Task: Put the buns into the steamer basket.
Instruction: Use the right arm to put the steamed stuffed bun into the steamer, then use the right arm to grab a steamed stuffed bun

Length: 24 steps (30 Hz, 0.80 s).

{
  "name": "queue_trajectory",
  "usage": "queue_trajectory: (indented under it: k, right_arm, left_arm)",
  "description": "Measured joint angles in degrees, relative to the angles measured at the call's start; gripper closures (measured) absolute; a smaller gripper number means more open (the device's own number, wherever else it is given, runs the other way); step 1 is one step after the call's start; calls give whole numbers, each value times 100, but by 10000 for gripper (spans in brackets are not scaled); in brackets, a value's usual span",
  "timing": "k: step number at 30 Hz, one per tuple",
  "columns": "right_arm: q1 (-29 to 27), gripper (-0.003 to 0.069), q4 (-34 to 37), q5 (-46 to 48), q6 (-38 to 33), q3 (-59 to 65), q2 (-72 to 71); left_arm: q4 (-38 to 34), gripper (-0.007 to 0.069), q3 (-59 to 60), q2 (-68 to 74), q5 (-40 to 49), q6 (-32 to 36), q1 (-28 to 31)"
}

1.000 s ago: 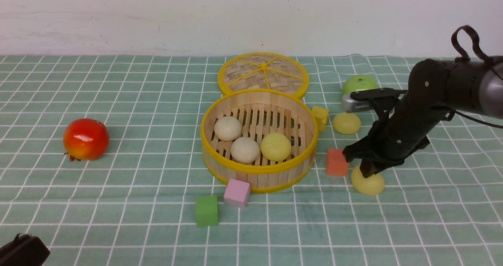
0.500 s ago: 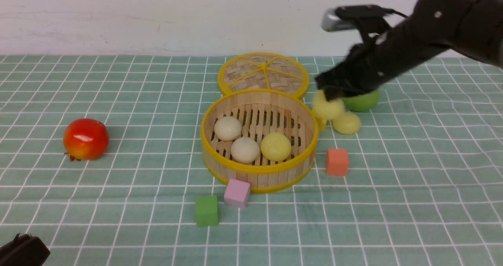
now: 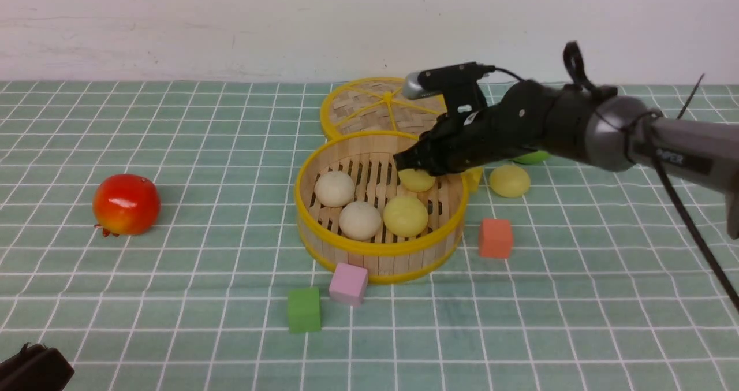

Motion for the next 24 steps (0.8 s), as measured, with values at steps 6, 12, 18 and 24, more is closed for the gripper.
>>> queue_trajectory:
  k: [6,12,18,24]
  right_arm:
    - [6,353,16,36,-13,-7,-34]
    - [-118,182,-649,807,-17,-7,-802]
    - [-852,237,-1547,1591,1037,-54,-1175]
    - [-1497,376,-1428,1995,1742,-48,-689]
  left_arm:
    - [0,511,0,0,0,0,0]
    - [0,501,0,0,0,0,0]
    - [0,496,0,0,0,0,0]
    - [0,491,0,0,0,0,0]
